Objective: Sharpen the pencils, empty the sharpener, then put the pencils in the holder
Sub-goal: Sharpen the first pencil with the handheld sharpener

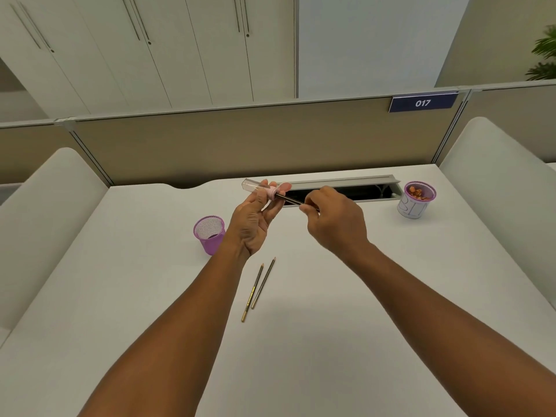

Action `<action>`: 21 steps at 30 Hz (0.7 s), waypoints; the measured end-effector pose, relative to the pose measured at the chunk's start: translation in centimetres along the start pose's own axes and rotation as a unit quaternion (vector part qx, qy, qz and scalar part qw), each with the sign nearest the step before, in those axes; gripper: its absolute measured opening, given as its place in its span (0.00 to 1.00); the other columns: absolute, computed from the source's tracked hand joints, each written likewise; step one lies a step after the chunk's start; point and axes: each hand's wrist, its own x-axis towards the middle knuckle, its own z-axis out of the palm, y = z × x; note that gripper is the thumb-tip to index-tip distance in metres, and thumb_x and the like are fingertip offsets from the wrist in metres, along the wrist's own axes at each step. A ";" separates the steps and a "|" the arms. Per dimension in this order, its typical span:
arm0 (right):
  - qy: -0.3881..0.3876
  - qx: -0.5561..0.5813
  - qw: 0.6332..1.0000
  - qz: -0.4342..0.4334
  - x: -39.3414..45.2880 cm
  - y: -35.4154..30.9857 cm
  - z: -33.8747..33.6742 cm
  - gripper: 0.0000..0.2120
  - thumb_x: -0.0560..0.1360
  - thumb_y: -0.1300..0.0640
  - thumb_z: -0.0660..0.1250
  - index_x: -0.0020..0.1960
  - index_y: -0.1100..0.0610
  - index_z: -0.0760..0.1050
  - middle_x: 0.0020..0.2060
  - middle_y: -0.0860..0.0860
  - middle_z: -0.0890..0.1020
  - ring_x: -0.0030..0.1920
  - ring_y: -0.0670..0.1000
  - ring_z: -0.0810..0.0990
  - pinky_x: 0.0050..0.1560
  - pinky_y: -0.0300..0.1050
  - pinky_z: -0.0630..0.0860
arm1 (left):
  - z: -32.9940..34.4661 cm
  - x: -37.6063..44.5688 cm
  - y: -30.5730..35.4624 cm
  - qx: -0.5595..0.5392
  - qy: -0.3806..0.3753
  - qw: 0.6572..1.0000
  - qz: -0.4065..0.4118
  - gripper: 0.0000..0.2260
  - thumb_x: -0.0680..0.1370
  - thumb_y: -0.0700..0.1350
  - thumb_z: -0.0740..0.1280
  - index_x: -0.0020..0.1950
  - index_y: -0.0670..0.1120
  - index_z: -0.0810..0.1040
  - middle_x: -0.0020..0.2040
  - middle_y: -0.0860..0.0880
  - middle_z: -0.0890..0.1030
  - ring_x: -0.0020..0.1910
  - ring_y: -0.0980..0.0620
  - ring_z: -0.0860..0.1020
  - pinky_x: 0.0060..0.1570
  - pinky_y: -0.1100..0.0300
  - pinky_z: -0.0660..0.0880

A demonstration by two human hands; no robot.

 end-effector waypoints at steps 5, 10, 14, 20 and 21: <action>-0.009 -0.075 0.996 0.038 -0.3 -0.9 0.4 0.15 0.78 0.54 0.61 0.33 0.55 0.70 0.28 0.49 0.72 0.29 0.55 0.69 0.28 0.42 0.54 | 0.2 0.1 0.0 0.018 -0.017 1.000 -0.011 0.12 0.83 0.36 0.61 0.66 0.39 0.72 0.64 0.37 0.80 0.60 0.41 0.82 0.54 0.55 0.81; -0.269 0.291 0.840 0.370 2.7 -1.1 -2.1 0.16 0.79 0.52 0.60 0.40 0.60 0.79 0.30 0.50 0.76 0.29 0.48 0.67 0.27 0.39 0.62 | 0.2 -0.3 -0.3 0.017 -0.007 1.000 -0.012 0.10 0.83 0.37 0.60 0.64 0.40 0.74 0.62 0.40 0.81 0.60 0.43 0.81 0.58 0.54 0.80; -0.216 0.194 0.931 0.220 1.8 -1.2 -1.6 0.13 0.76 0.46 0.63 0.46 0.56 0.77 0.39 0.49 0.79 0.37 0.50 0.75 0.34 0.43 0.71 | 0.6 0.0 0.1 0.026 -0.009 1.000 -0.002 0.11 0.83 0.37 0.61 0.64 0.39 0.73 0.63 0.39 0.79 0.59 0.42 0.82 0.56 0.55 0.81; 0.021 -0.060 0.998 -0.019 -0.2 -0.8 0.6 0.10 0.78 0.58 0.62 0.39 0.59 0.75 0.34 0.53 0.76 0.30 0.55 0.70 0.27 0.42 0.53 | 0.8 -0.1 0.0 0.025 0.005 1.000 -0.009 0.11 0.83 0.37 0.61 0.65 0.38 0.74 0.53 0.43 0.85 0.53 0.45 0.84 0.51 0.55 0.82; 0.028 -0.065 0.997 -0.015 -0.3 -0.9 0.7 0.10 0.77 0.58 0.62 0.38 0.58 0.74 0.32 0.52 0.76 0.28 0.54 0.67 0.27 0.41 0.49 | 0.9 -0.1 0.0 0.027 0.003 1.000 -0.009 0.11 0.83 0.37 0.60 0.64 0.38 0.74 0.54 0.43 0.85 0.54 0.45 0.84 0.52 0.55 0.82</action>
